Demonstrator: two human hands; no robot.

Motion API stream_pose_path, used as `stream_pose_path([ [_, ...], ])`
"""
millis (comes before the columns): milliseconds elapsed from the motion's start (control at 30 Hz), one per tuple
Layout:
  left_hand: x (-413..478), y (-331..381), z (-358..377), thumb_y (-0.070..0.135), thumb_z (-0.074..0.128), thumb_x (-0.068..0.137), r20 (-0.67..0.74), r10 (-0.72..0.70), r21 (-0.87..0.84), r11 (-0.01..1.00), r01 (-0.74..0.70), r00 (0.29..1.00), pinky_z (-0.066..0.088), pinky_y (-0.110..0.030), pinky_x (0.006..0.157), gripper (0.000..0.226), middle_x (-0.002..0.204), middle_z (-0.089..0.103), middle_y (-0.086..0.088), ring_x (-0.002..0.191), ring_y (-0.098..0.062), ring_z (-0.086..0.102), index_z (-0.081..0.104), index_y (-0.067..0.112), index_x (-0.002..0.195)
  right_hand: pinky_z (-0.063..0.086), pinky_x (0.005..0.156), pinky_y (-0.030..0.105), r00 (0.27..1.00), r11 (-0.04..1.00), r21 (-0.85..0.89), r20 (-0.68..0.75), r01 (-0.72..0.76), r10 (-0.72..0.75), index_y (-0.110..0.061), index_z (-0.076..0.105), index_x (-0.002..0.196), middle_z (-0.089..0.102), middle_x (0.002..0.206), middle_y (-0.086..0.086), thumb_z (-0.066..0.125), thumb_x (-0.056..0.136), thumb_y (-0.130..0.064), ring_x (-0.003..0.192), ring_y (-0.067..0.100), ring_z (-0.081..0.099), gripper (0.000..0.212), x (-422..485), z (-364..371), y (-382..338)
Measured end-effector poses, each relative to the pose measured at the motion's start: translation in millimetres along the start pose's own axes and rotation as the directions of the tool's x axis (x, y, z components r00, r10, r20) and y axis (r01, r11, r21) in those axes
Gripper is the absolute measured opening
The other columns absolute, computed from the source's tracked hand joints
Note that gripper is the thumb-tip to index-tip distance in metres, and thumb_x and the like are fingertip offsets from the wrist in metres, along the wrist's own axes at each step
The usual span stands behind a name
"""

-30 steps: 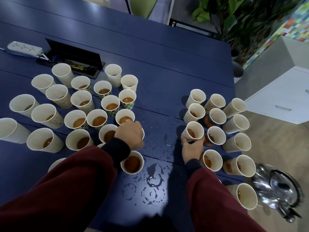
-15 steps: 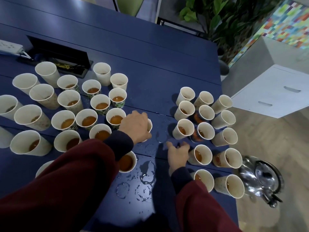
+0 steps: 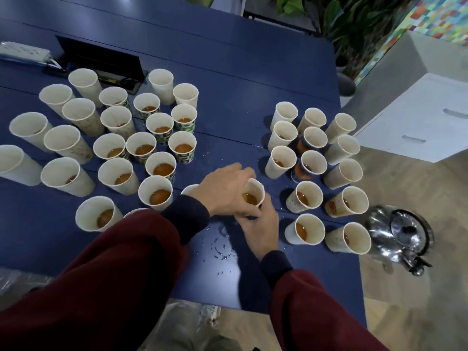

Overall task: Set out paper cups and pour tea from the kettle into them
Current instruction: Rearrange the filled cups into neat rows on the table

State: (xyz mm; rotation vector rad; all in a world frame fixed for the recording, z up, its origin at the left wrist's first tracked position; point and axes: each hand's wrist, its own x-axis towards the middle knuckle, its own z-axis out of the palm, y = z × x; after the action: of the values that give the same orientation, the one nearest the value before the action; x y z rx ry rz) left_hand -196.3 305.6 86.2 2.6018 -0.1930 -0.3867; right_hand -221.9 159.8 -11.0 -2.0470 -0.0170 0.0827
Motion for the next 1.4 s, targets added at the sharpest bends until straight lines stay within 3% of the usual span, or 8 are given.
stream_pose_path([
  [133, -21.1, -6.2, 11.8, 0.076, 0.066, 0.072, -0.084, -0.056, -0.103, 0.994, 0.047, 0.995, 0.043, -0.033, 0.088, 0.082, 0.123, 0.055, 0.002, 0.112, -0.019, 0.055, 0.047, 0.027, 0.135, 0.057, 0.088, 0.044, 0.997, 0.997, 0.052, -0.048, -0.059, 0.061, -0.022, 0.057, 0.120, 0.069, 0.109, -0.009, 0.081, 0.075, -0.034, 0.100, 0.012, 0.067, 0.052, -6.8, -6.0, 14.1],
  [233, -30.3, -21.2, 14.6, 0.066, 0.062, 0.084, -0.162, -0.173, 0.039, 0.983, 0.182, 0.971, 0.046, -0.043, 0.097, 0.071, 0.127, 0.053, -0.008, 0.117, -0.028, 0.052, 0.048, 0.019, 0.135, 0.055, 0.091, 0.048, 0.981, 0.987, 0.088, -0.129, -0.137, 0.148, -0.026, 0.059, 0.112, 0.071, 0.106, -0.006, 0.080, 0.071, -0.043, 0.099, 0.015, 0.068, 0.050, -1.6, -6.9, 24.5],
  [367, -40.5, -46.3, 19.1, 0.059, 0.067, 0.083, -0.111, -0.277, 0.206, 0.933, 0.295, 0.954, 0.047, -0.046, 0.098, 0.068, 0.125, 0.053, -0.014, 0.116, -0.031, 0.050, 0.049, 0.015, 0.132, 0.053, 0.095, 0.041, 0.958, 0.978, 0.087, -0.198, -0.192, 0.206, -0.021, 0.060, 0.113, 0.071, 0.108, 0.000, 0.084, 0.072, -0.035, 0.102, 0.021, 0.067, 0.050, 16.0, -5.9, 29.0],
  [567, -42.2, -54.6, 26.0, 0.057, 0.065, 0.084, -0.125, -0.265, 0.317, 0.902, 0.292, 0.956, 0.045, -0.039, 0.086, 0.061, 0.124, 0.055, -0.008, 0.113, -0.028, 0.053, 0.049, 0.021, 0.131, 0.037, 0.093, 0.025, 0.927, 0.965, 0.037, -0.270, -0.259, 0.260, -0.020, 0.056, 0.122, 0.068, 0.114, -0.001, 0.083, 0.078, -0.029, 0.104, 0.017, 0.058, 0.052, 31.7, -7.5, 36.3],
  [800, -41.1, -55.8, 24.8, 0.050, 0.067, 0.086, -0.114, -0.269, 0.270, 0.918, 0.290, 0.956, 0.048, -0.036, 0.084, 0.059, 0.124, 0.054, -0.009, 0.112, -0.028, 0.054, 0.048, 0.020, 0.132, 0.047, 0.102, 0.046, 0.888, 0.947, -0.078, -0.380, -0.312, 0.261, -0.010, 0.059, 0.118, 0.062, 0.119, 0.012, 0.084, 0.074, -0.034, 0.112, 0.034, 0.059, 0.056, 35.7, 7.5, 41.9],
  [1000, -43.0, -58.5, 26.3, 0.054, 0.066, 0.087, -0.093, -0.279, 0.286, 0.912, 0.294, 0.956, 0.050, -0.035, 0.086, 0.064, 0.135, 0.051, -0.011, 0.116, -0.029, 0.056, 0.043, 0.021, 0.137, 0.044, 0.103, 0.041, 0.860, 0.935, -0.088, -0.427, -0.345, 0.277, -0.006, 0.052, 0.132, 0.060, 0.127, 0.015, 0.084, 0.077, -0.032, 0.120, 0.034, 0.056, 0.069, 34.7, 13.9, 41.8],
  [1300, -51.7, -57.7, 26.7, 0.044, 0.066, 0.086, -0.114, -0.225, 0.237, 0.940, 0.246, 0.968, 0.047, -0.032, 0.075, 0.056, 0.122, 0.053, -0.010, 0.106, -0.028, 0.057, 0.047, 0.019, 0.132, 0.052, 0.092, 0.051, 0.844, 0.923, 0.060, -0.386, -0.380, 0.373, -0.005, 0.057, 0.104, 0.064, 0.097, 0.017, 0.076, 0.064, -0.026, 0.095, 0.038, 0.063, 0.049, 11.7, 23.8, 43.4],
  [1400, -56.6, -50.7, 24.1, 0.045, 0.067, 0.085, -0.117, -0.188, 0.223, 0.952, 0.210, 0.975, 0.049, -0.035, 0.077, 0.053, 0.118, 0.055, -0.009, 0.104, -0.028, 0.058, 0.050, 0.020, 0.129, 0.052, 0.092, 0.041, 0.867, 0.911, 0.114, -0.279, -0.396, 0.412, -0.013, 0.053, 0.115, 0.060, 0.114, 0.014, 0.075, 0.073, -0.018, 0.088, 0.023, 0.064, 0.048, -20.0, 29.5, 31.8],
])
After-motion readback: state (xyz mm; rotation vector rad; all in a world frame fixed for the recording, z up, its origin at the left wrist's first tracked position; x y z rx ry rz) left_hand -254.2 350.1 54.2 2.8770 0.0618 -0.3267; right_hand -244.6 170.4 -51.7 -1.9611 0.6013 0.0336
